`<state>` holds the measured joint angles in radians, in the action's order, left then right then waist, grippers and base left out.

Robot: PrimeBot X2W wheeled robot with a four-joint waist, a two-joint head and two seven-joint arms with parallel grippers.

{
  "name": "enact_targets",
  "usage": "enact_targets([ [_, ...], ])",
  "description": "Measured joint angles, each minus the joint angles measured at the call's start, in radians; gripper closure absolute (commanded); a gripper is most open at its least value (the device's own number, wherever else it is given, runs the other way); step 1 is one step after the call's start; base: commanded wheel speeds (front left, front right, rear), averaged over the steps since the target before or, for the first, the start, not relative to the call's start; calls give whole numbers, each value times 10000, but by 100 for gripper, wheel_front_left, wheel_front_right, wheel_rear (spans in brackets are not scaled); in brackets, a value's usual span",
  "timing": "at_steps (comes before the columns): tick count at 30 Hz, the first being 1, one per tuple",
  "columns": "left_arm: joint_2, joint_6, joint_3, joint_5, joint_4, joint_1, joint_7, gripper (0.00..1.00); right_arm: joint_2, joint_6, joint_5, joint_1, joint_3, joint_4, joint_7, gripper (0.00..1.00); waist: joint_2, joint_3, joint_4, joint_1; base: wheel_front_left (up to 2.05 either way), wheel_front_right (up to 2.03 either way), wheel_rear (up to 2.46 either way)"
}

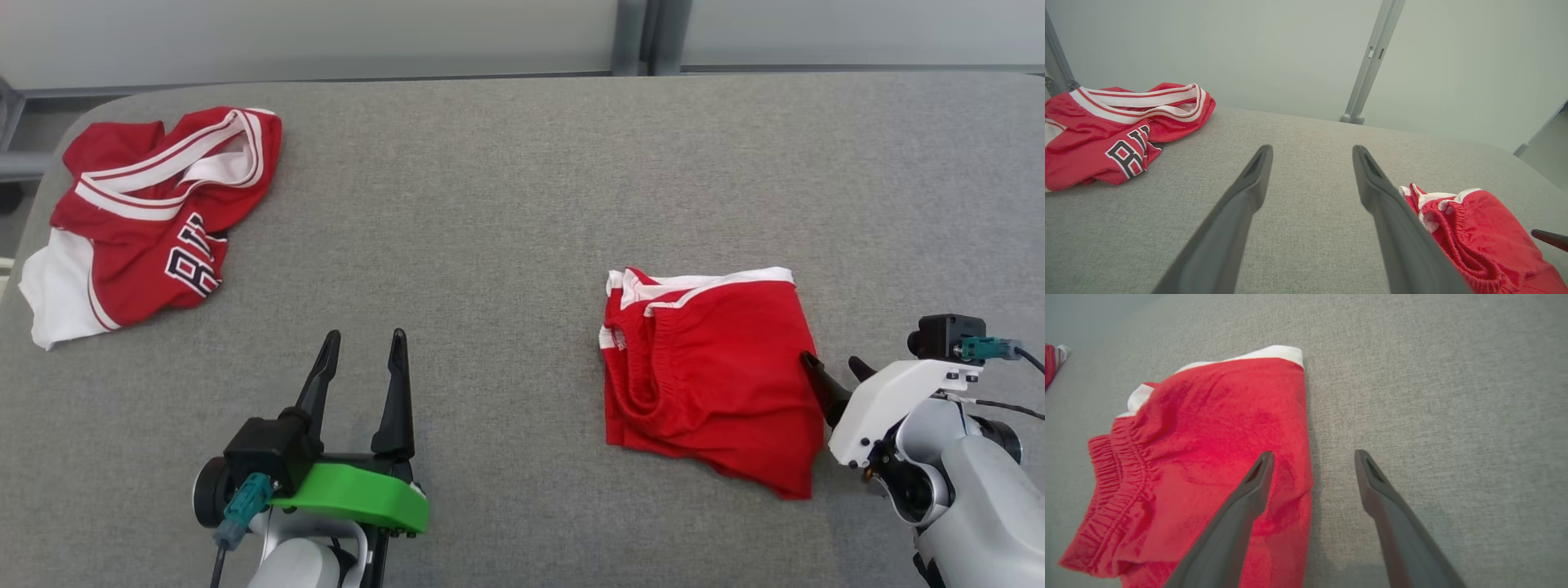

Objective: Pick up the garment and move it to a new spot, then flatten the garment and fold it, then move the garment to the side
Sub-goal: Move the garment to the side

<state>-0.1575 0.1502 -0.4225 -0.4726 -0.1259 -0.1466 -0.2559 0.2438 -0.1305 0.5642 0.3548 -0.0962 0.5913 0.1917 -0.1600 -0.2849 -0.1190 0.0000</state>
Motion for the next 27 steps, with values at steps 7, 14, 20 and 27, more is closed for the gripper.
enact_targets([
  [7,-59,10,48,-2,8,-40,4,0,63,0,546,453,-109,965,17,0,0,-350,-628,0,0,0,0],
  [14,-63,42,54,-2,23,-59,-4,0,226,0,1041,844,-612,1348,194,56,0,-592,-852,0,0,0,0],
  [20,-98,29,2,102,12,-71,-10,0,288,-15,1108,1061,-1035,1574,81,100,0,-552,-614,0,0,0,0],
  [27,-123,54,13,274,270,-84,-21,0,587,-12,1070,1427,-1317,1749,-134,100,0,-523,-6,0,0,0,0],
])
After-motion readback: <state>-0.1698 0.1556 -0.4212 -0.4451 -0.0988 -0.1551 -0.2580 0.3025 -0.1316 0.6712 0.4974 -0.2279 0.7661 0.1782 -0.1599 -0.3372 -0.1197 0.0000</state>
